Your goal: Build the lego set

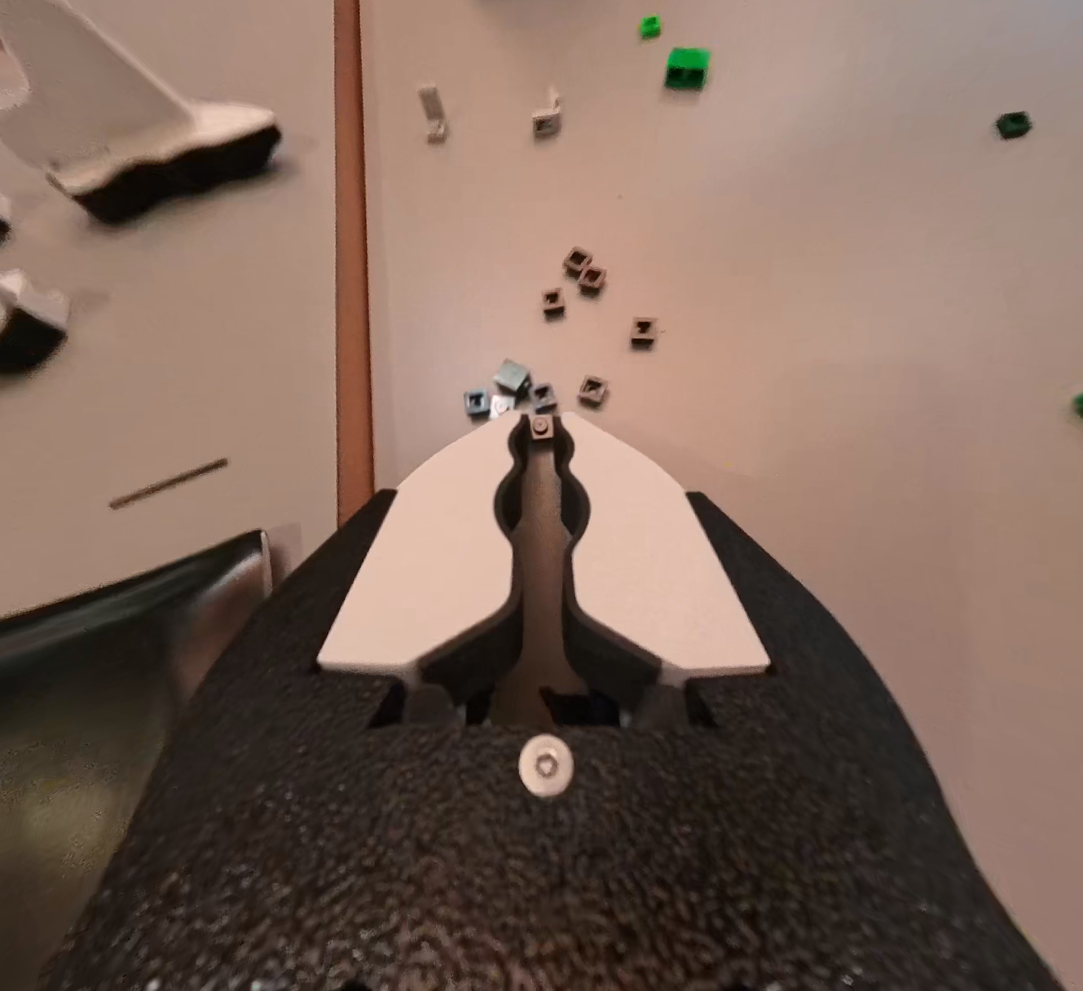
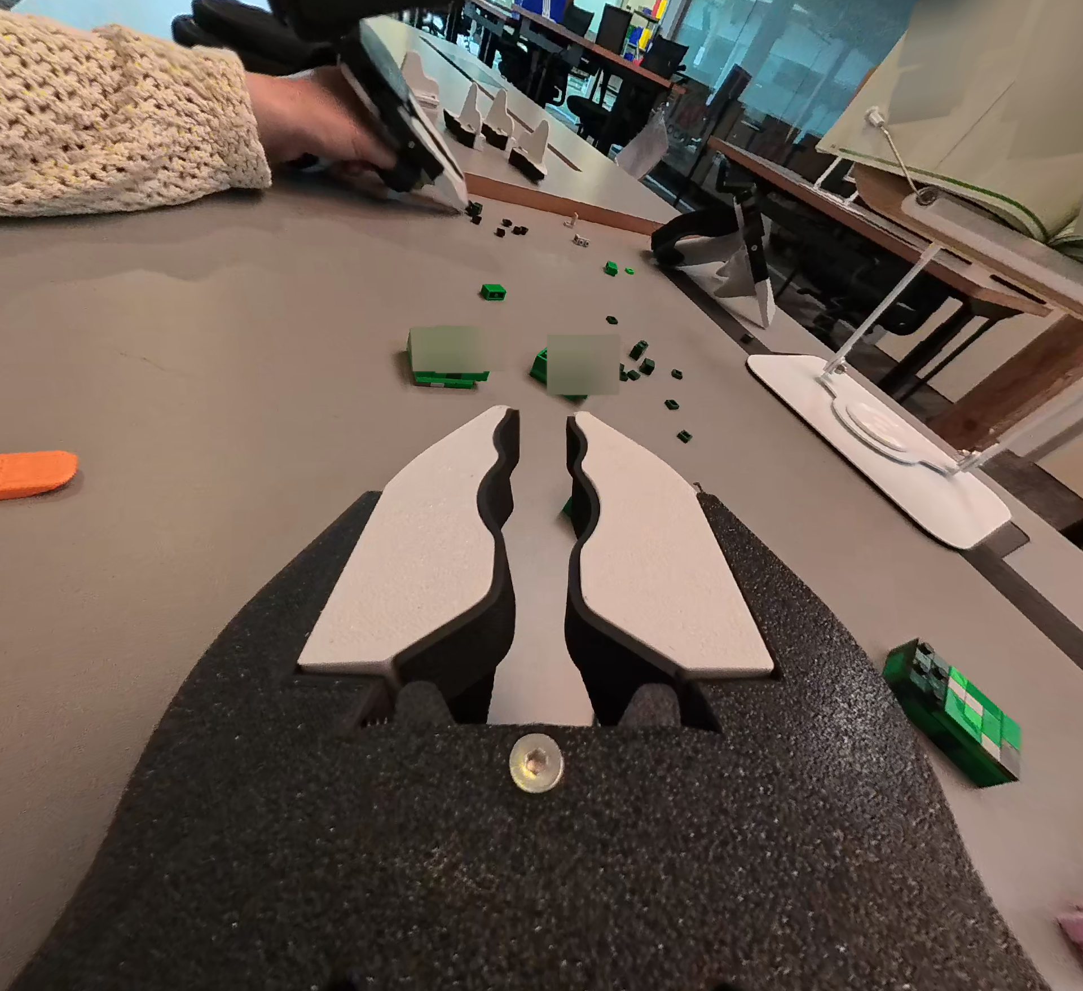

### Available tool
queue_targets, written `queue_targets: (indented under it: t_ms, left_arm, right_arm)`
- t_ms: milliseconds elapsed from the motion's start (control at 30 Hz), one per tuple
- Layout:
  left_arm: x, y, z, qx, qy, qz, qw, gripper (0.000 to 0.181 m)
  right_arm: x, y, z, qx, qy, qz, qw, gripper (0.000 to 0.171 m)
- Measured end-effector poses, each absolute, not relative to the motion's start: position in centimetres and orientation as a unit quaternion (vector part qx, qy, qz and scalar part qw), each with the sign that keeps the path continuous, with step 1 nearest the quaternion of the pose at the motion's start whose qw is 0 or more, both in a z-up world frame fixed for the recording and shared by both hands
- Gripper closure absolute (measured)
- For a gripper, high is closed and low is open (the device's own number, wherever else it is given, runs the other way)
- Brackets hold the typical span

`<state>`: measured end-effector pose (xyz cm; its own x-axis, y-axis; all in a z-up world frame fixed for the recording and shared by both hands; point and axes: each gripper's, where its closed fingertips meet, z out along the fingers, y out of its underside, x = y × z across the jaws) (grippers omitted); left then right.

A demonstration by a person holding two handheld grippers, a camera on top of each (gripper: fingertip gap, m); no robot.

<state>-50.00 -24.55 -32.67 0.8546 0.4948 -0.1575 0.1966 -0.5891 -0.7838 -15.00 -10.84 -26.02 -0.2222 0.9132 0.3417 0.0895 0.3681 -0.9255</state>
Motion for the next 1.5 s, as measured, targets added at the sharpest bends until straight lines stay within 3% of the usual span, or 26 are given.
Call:
queue_targets:
  t_ms: [200, 333, 567, 700, 833, 1033, 1500]
  left_arm:
    - [-45.5, -22.2, -24.3, -0.752, 0.028, 0.353, 0.556, 0.175]
    - [-42.6, -22.2, -20.8, -0.67, 0.101, 0.443, 0.587, 0.175]
    - [-40.4, -20.6, -20.8, -0.685, 0.113, 0.353, 0.627, 0.175]
    - [-34.4, -17.2, -20.1, -0.702, 0.136, 0.23, 0.66, 0.175]
    - [-25.4, -14.3, -22.2, -0.746, 0.191, 0.126, 0.626, 0.175]
    - [-15.5, -13.0, -27.9, -0.805, 0.298, 0.054, 0.511, 0.175]
    - [-14.3, -10.3, -32.0, -0.853, 0.334, -0.047, 0.398, 0.175]
  right_arm:
    - [-14.9, -10.7, -25.8, -0.379, -0.656, 0.422, 0.497, 0.158]
    - [-14.9, -10.8, -25.9, -0.378, -0.658, 0.419, 0.499, 0.158]
    - [-14.9, -10.0, -25.3, -0.384, -0.638, 0.424, 0.515, 0.16]
    - [-14.1, -5.5, -23.8, -0.432, -0.566, 0.378, 0.591, 0.167]
    - [-13.1, -3.0, -23.5, -0.392, -0.577, 0.29, 0.655, 0.171]
    - [-12.9, -3.4, -23.8, -0.389, -0.586, 0.371, 0.606, 0.171]
    - [-13.1, -6.1, -25.2, -0.367, -0.64, 0.423, 0.526, 0.171]
